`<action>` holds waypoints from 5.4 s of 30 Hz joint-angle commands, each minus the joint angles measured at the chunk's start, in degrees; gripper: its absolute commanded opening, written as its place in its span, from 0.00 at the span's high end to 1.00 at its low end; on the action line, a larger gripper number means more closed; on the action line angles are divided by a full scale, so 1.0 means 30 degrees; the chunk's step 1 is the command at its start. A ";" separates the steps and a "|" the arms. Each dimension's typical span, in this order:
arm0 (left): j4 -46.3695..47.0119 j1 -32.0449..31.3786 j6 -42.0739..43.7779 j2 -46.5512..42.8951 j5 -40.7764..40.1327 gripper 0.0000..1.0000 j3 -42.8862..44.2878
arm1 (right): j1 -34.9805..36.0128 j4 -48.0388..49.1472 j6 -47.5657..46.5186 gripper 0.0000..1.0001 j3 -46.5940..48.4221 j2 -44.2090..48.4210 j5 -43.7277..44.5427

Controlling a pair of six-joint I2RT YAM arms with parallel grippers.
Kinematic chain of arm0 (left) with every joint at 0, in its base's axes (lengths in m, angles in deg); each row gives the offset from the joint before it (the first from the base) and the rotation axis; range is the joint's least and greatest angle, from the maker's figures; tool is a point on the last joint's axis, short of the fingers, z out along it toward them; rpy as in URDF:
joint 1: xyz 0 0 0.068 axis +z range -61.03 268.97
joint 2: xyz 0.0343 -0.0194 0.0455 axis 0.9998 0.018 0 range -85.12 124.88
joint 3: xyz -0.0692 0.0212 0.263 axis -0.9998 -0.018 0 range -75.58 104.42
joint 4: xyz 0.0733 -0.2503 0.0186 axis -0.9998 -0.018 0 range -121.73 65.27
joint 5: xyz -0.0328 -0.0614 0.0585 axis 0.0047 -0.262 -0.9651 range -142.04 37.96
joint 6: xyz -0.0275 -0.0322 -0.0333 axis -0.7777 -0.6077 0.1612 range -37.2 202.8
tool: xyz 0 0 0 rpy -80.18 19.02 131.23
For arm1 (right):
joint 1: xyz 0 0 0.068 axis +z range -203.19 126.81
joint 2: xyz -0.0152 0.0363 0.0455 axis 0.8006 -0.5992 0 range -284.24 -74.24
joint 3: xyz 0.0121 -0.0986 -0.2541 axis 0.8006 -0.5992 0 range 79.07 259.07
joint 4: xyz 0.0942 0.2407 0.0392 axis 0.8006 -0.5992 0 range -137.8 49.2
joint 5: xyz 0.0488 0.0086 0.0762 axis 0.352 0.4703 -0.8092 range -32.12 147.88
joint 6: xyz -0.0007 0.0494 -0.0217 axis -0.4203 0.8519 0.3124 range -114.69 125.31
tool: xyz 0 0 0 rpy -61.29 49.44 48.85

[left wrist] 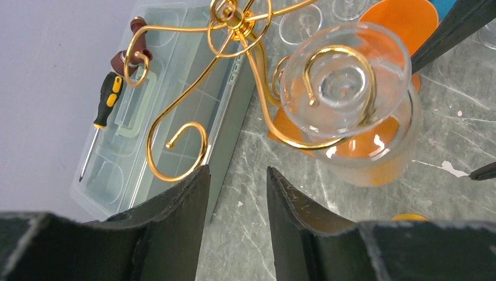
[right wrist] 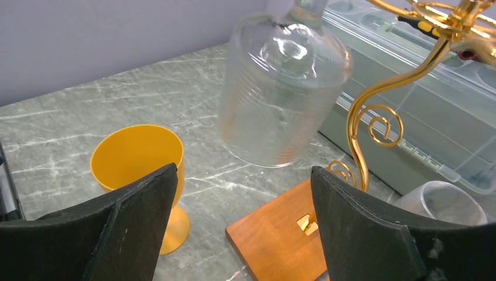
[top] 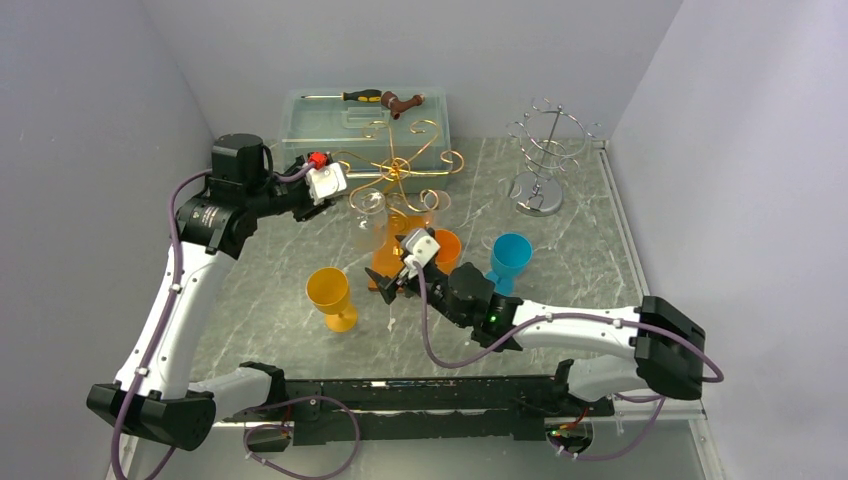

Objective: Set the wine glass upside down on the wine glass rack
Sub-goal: Turn the wine glass upside down at the wine rack, then adjust the wine rack at the center of the board, then pick up the wine glass at the center of the board.

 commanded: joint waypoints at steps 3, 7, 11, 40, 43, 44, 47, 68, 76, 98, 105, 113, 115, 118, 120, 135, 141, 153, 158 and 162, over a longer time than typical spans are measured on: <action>-0.0038 -0.0058 -0.0639 -0.0259 0.0326 0.53 0.0992 | 0.0050 -0.5211 0.0773 0.13 0.2090 0.3060 -0.0764; -0.0557 -0.0045 -0.1138 -0.0546 -0.0027 0.51 0.1320 | -0.0026 -1.0752 0.2227 0.13 0.4258 0.4889 -0.1252; -0.1377 -0.0031 -0.1828 -0.0741 -0.0864 0.46 0.1650 | -0.0284 -1.6017 0.3616 0.15 0.7282 0.5340 -0.1908; -0.1916 -0.0028 -0.6091 0.3174 -0.4975 0.38 0.5760 | -0.9889 -2.3658 0.5961 0.46 1.9849 -0.2457 -0.1696; -0.1665 -0.0028 -0.6038 0.3507 -0.4719 0.37 0.5842 | -1.0042 -2.3783 0.5941 0.50 1.9896 -0.2839 -0.1968; -0.1621 -0.0028 -0.5995 0.3608 -0.4725 0.37 0.5874 | -1.0070 -2.3813 0.5938 0.51 1.9916 -0.2913 -0.2032; -0.1245 -0.0028 -0.5903 0.3829 -0.4595 0.38 0.5760 | -1.0115 -2.3947 0.6017 0.54 1.9802 -0.2959 -0.2280; 0.0415 -0.0028 -0.4751 0.4384 -0.4929 0.45 0.4886 | -1.0104 -2.3495 0.7648 0.63 1.7292 -0.2543 -0.4971; 0.1317 -0.0028 -0.4301 0.4836 -0.6394 0.46 0.4697 | -0.9865 -2.2901 0.8633 0.63 1.6781 -0.2652 -0.6609; 0.3464 0.0479 -0.2762 0.5184 -0.7811 0.48 0.4960 | -0.7820 -2.2550 0.9486 0.61 1.6352 -0.3661 -0.7490; 0.3474 0.0890 -0.2343 0.5272 -0.7647 0.47 0.5283 | -0.7215 -2.2483 0.9735 0.60 1.6873 -0.4415 -0.7984; 0.3649 0.0997 -0.1858 0.5184 -0.7121 0.46 0.5609 | -0.7144 -2.2748 0.9892 0.56 1.7414 -0.4543 -0.8110; 0.3564 0.0997 -0.1849 0.5301 -0.7042 0.45 0.5941 | -0.7156 -2.2817 0.9865 0.55 1.7412 -0.4389 -0.8041; 0.3286 0.0997 -0.2115 0.5374 -0.6708 0.41 0.6476 | -0.7182 -2.2973 0.9863 0.53 1.7373 -0.4257 -0.7868; 0.3058 0.0969 -0.2417 0.5279 -0.6358 0.37 0.6702 | -0.7186 -2.3023 0.9836 0.52 1.7256 -0.4113 -0.7725; 0.2892 0.0960 -0.2263 0.3660 -0.8203 0.22 0.6314 | -0.7101 -2.4433 0.9017 0.30 2.0188 -0.3893 -0.7035; 0.3300 0.1011 -0.4161 0.3031 -1.2504 0.08 0.5781 | -0.4925 -2.6506 0.7498 0.24 2.2991 -0.4007 -0.3997; -0.3339 0.1762 -0.8018 0.2208 -1.4107 0.01 0.9635 | 0.0835 -2.7918 0.8144 0.27 2.1623 -0.5278 0.0576; -0.6065 0.1905 -0.9912 0.0482 -1.2906 0.01 0.9471 | 0.1994 -2.6096 0.8933 0.30 1.8634 -0.6769 0.1279; -0.7394 0.1905 -1.0017 -0.0953 -1.2291 0.00 0.8633 | 0.2302 -2.4534 0.9097 0.33 1.7521 -0.7597 0.2037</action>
